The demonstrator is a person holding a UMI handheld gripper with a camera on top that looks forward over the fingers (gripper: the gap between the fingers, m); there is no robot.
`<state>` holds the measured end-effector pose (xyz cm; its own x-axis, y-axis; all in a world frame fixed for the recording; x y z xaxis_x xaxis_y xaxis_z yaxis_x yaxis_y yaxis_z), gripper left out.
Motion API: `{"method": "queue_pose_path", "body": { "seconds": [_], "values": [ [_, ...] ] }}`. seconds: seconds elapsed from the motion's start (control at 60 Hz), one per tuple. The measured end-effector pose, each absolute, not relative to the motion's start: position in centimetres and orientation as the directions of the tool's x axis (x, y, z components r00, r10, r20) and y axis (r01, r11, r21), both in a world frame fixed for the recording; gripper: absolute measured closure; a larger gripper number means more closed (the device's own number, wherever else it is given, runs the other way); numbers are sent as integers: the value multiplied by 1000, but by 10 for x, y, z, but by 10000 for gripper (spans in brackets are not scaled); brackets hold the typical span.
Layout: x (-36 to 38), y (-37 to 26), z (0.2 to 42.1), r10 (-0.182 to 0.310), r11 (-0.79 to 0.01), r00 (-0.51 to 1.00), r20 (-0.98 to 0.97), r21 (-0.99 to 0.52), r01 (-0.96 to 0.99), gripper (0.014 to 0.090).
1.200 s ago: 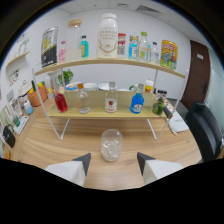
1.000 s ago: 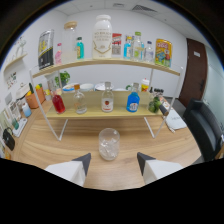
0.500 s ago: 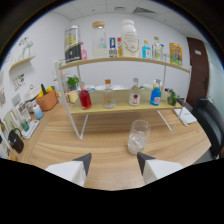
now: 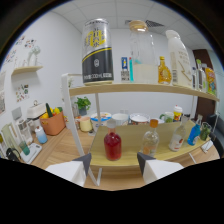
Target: Make me a cup of Vodka Sunrise.
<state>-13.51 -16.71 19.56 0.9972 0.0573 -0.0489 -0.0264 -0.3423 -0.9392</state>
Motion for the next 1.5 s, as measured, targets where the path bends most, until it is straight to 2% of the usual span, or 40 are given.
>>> {"method": "queue_pose_path", "body": {
  "seconds": [0.117,0.183,0.233,0.3,0.383,0.683,0.917,1.067,1.167,1.25,1.35,1.5],
  "values": [
    [-139,-134,191,52,-329,998,-44,-944,-24,246],
    [-142,-121,188,58,-327,998,-36,-945,-15,310],
    [-142,-115,186,54,-323,998,-24,-946,-5,384],
    [-144,-110,186,59,-318,998,-16,-948,3,527],
    [-139,-108,188,37,-300,999,4,-954,14,685],
    [-140,-116,190,67,-308,998,3,-951,23,704],
    [-132,-164,207,94,-279,996,8,-960,34,705],
    [-106,-200,199,77,-286,997,-7,-958,15,707],
    [-86,-215,182,61,-319,997,-51,-947,-29,707],
    [-70,-223,171,36,-347,990,-138,-930,-117,706],
    [-64,-224,170,5,-372,937,-350,-870,-323,705],
    [-61,-218,181,-48,-364,689,-723,-630,-686,706]
  ]
}}
